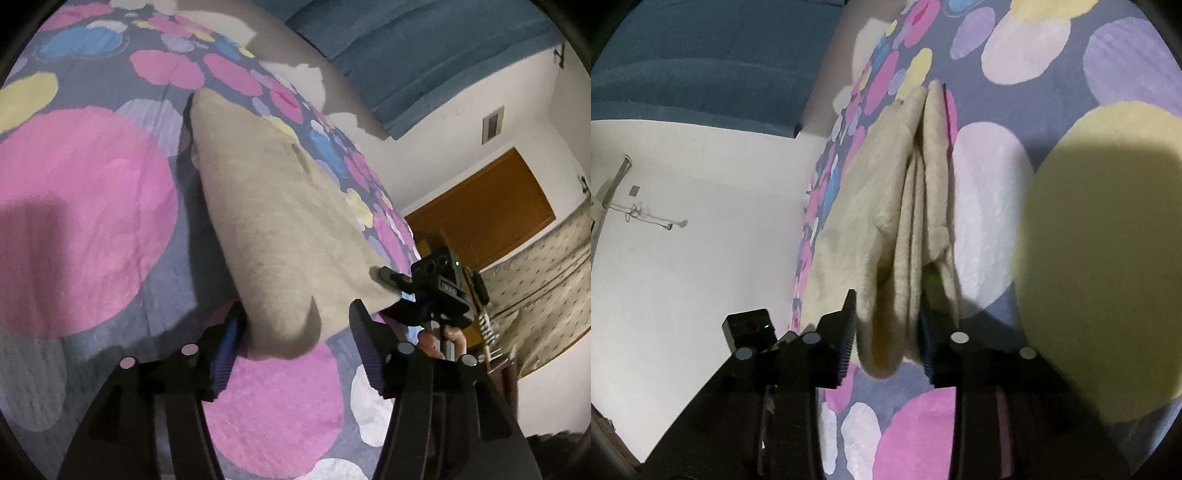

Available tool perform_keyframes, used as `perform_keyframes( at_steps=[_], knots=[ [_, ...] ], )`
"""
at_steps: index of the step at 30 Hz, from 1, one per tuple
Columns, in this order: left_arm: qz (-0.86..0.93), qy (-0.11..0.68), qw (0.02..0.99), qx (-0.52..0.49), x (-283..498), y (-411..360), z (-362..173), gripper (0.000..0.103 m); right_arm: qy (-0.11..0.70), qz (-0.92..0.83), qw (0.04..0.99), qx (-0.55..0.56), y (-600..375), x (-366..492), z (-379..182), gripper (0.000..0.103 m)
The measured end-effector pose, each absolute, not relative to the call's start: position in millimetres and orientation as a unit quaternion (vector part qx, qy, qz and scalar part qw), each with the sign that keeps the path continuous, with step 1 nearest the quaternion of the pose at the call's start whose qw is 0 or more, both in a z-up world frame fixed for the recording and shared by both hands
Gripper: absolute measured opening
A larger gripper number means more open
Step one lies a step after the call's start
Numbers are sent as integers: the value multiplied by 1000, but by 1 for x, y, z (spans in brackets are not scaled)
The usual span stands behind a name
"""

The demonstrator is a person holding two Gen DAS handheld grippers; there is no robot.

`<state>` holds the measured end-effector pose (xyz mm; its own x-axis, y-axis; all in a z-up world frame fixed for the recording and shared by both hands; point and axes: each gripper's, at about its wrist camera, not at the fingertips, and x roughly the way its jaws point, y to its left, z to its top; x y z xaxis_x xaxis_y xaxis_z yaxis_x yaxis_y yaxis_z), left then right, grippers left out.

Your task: Fold small clothes

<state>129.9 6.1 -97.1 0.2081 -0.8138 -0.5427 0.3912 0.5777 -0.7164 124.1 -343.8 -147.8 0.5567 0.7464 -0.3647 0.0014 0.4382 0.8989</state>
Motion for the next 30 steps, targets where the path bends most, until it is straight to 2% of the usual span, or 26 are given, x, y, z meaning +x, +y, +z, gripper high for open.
perform_keyframes(
  at_steps=[4,9,10,11,12,13,14,23,30],
  knots=[
    [-399,477,743,-248,133,16,-98,62,402,257,751,456,-337,125,-145,42],
    [-382,488,747,-239,139,11,-107,62,399,261,745,467,-338,125,-147,42],
    [-382,490,751,-225,139,6,-107,55,402,263,746,462,-336,126,-147,41],
    [-384,493,751,-214,139,2,-108,29,405,263,748,454,-334,127,-147,36],
    [-387,503,745,-205,139,-5,-110,23,411,263,751,445,-331,130,-147,31],
    [-382,502,749,-202,138,-6,-111,22,419,261,752,437,-329,131,-149,19],
    [-381,498,754,-196,136,-6,-109,20,427,259,751,432,-326,132,-152,11],
    [-390,489,758,-186,120,1,-98,17,410,273,760,425,-327,110,-135,9],
    [-385,492,764,-161,117,-3,-104,18,423,267,744,442,-332,109,-153,8]
  ],
)
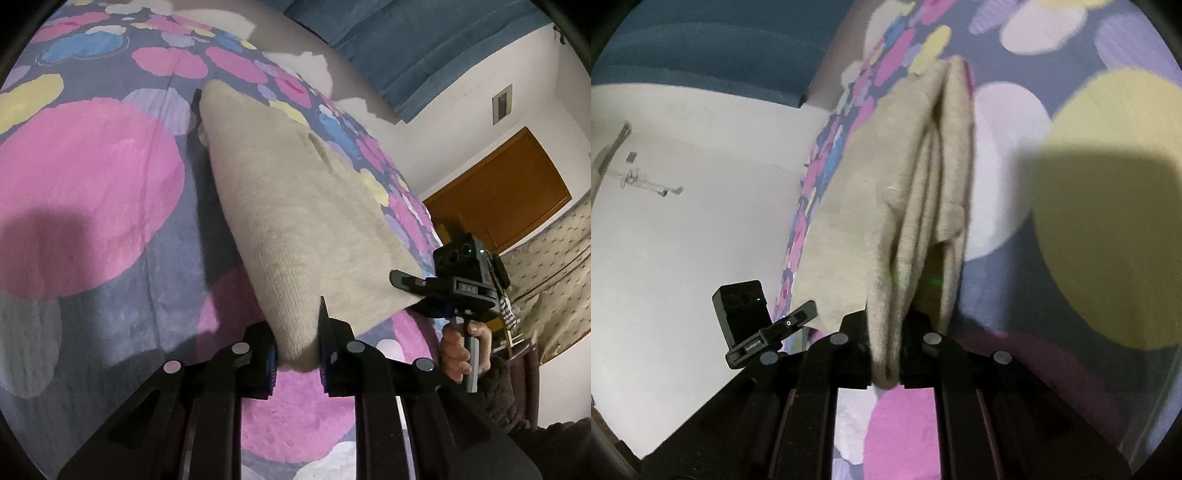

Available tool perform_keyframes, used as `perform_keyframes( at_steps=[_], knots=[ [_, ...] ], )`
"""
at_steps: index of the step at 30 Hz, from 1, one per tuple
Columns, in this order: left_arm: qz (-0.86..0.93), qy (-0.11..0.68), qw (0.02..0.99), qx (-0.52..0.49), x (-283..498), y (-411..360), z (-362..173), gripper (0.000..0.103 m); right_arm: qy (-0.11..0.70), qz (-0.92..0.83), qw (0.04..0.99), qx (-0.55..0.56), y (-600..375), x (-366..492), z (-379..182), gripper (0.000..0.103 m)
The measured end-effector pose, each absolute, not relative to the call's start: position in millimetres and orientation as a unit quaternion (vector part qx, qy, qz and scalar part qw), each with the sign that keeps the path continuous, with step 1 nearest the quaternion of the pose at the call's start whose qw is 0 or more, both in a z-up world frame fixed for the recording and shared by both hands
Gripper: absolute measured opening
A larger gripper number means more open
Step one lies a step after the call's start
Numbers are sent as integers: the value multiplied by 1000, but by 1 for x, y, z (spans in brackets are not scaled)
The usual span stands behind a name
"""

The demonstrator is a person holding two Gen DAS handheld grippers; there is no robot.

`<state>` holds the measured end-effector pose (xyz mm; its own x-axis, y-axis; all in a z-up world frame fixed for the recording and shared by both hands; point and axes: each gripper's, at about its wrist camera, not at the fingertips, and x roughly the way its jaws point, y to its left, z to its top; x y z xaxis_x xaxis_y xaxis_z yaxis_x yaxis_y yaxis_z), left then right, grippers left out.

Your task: Fold small clothes

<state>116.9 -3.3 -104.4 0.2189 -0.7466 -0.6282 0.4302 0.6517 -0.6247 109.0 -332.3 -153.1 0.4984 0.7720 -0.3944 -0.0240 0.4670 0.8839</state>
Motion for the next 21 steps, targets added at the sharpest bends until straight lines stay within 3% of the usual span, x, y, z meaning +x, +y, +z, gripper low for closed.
perform_keyframes(
  at_steps=[12,21],
  knots=[
    [-364,482,786,-132,108,-7,-101,34,420,275,736,455,-338,110,-150,9],
    [-342,472,804,-119,107,-5,-98,48,409,279,731,471,-340,108,-153,17]
  ],
)
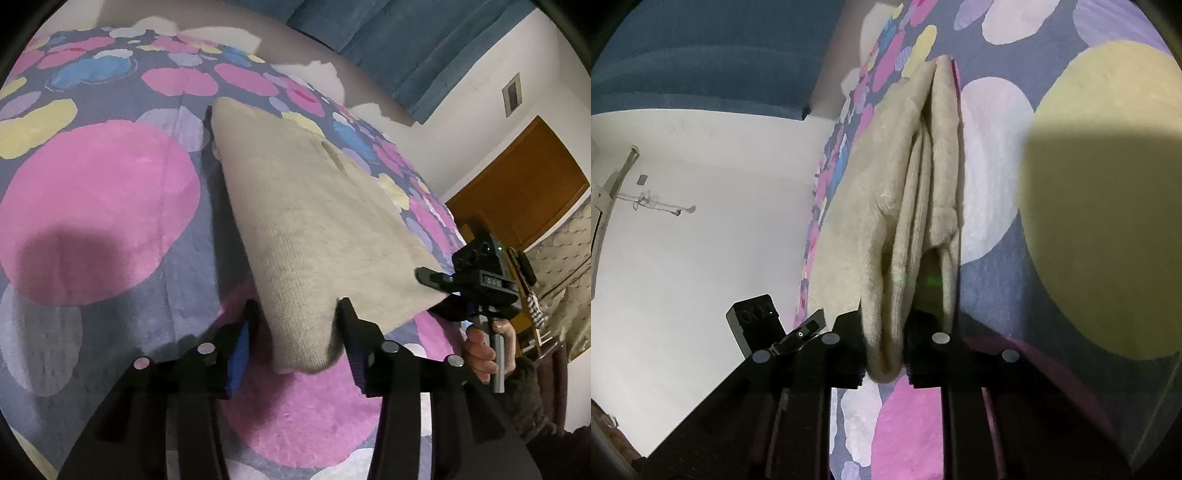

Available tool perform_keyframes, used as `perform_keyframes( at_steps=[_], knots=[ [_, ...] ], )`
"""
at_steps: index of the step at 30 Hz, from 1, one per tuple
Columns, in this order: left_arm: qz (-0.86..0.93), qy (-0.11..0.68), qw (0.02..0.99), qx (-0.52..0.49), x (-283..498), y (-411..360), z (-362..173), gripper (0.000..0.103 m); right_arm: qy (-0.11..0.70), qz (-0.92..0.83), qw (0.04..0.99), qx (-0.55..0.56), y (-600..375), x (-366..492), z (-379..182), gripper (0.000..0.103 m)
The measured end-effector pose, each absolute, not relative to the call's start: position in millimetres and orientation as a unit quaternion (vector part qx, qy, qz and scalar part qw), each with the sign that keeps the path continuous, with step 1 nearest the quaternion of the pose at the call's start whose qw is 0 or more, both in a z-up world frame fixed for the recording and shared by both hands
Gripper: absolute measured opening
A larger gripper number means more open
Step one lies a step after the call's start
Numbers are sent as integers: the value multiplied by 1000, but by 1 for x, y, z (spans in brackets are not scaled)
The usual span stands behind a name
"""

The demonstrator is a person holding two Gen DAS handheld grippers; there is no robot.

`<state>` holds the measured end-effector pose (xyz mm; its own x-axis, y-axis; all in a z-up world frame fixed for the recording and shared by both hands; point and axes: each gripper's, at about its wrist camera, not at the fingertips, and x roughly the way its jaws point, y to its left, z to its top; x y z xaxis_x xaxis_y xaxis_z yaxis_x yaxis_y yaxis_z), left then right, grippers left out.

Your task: Fold small clothes

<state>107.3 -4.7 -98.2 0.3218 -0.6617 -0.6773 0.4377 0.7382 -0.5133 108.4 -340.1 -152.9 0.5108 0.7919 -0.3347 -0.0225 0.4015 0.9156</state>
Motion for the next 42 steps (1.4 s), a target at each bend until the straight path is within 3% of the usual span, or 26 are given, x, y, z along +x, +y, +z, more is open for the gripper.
perform_keyframes(
  at_steps=[10,16,18,20,22,32,34,36,37,38,42],
  knots=[
    [-316,463,822,-101,106,-7,-97,70,399,280,731,477,-345,106,-154,24],
    [-314,464,821,-110,107,-7,-95,71,403,273,732,476,-346,107,-153,26],
    [-314,462,821,-119,108,-3,-93,71,409,267,736,468,-348,108,-148,32],
    [-316,461,820,-122,107,-1,-91,71,406,255,753,451,-351,109,-138,46],
    [-323,453,822,-119,105,0,-86,71,400,237,770,437,-356,110,-130,55],
    [-310,455,827,-116,114,-1,-90,74,402,195,773,450,-373,187,-134,56],
    [-311,457,825,-118,115,-1,-92,74,406,184,779,441,-371,204,-135,51],
    [-312,457,825,-118,115,0,-92,74,413,176,780,437,-371,213,-138,33],
    [-312,457,824,-119,115,0,-92,75,420,169,777,437,-372,218,-143,17],
    [-313,457,824,-119,115,0,-92,75,422,167,775,439,-374,219,-146,12],
    [-313,455,826,-110,116,-2,-91,76,416,165,772,451,-386,214,-152,9]
  ],
)
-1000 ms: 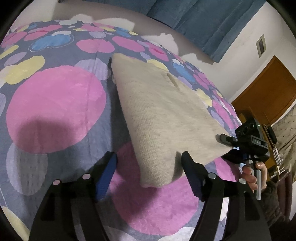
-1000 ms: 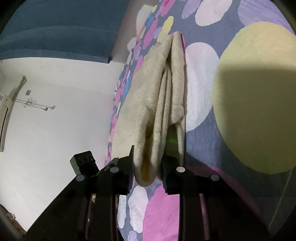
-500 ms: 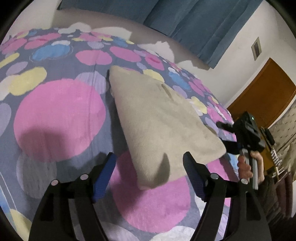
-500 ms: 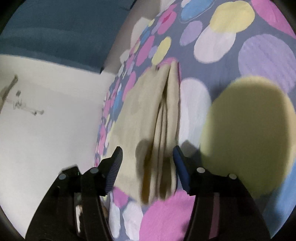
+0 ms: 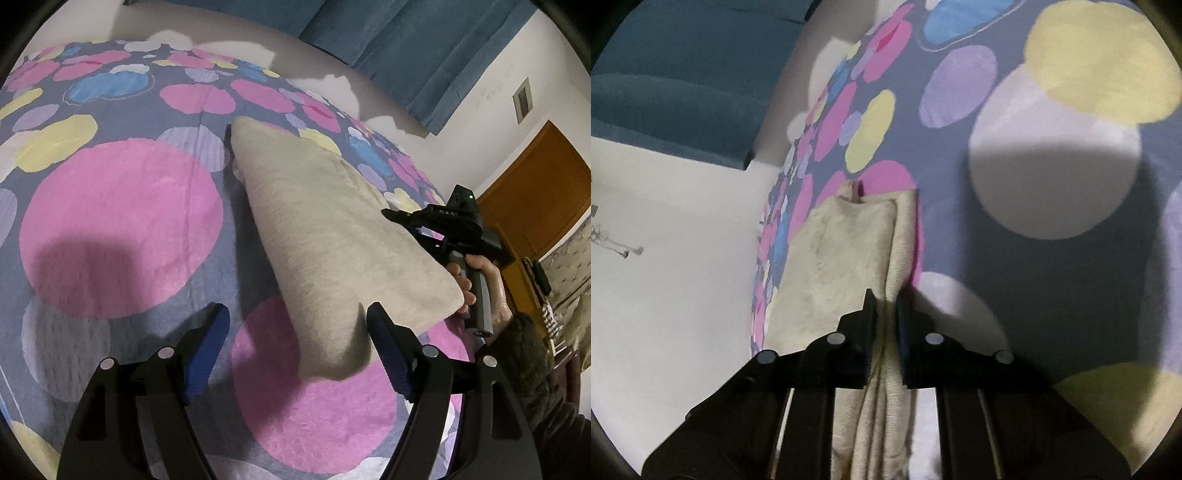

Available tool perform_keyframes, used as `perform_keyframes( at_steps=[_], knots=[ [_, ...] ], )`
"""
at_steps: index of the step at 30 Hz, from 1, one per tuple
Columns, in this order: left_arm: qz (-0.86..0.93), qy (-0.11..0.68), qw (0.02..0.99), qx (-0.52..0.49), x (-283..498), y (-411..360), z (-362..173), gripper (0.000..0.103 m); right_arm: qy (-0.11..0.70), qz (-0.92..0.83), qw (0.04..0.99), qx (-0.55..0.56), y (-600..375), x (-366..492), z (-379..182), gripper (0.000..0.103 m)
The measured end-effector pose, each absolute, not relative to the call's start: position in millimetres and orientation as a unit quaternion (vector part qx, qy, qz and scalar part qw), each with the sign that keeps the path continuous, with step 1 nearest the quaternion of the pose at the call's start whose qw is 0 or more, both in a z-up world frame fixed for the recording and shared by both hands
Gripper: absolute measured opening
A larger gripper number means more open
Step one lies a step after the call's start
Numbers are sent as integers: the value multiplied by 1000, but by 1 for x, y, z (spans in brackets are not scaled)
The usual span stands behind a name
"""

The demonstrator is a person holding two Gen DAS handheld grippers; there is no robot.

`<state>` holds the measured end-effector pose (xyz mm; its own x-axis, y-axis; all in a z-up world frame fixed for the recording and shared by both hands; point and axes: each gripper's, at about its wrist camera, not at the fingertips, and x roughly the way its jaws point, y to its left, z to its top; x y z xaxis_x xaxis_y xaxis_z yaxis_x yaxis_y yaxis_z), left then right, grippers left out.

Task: Fold small clothes
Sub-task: 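Open both tools and release the folded sweater onto the bed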

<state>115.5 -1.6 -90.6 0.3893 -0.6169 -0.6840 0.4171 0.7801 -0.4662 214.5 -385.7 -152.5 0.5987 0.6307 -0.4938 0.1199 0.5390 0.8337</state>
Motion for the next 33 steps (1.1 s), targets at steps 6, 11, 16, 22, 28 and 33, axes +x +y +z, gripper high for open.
perform_keyframes(
  at_steps=[6,11,16,22,28,33],
  knots=[
    [-302,457,832,-93,115,-5,-92,78,408,156,772,461,-398,202,-154,7],
    [-294,457,835,-89,118,-5,-93,83,401,145,778,461,-404,172,-150,16],
    [-289,463,832,-96,116,-1,-93,83,372,162,788,463,-397,129,-136,52],
    [-267,462,842,-79,108,-4,-92,84,371,155,812,422,-381,82,-122,76],
    [-239,455,856,-55,98,-6,-89,86,383,127,838,366,-360,59,-115,81],
    [-211,449,868,-32,89,-6,-83,86,394,100,852,330,-344,52,-109,86]
  ],
)
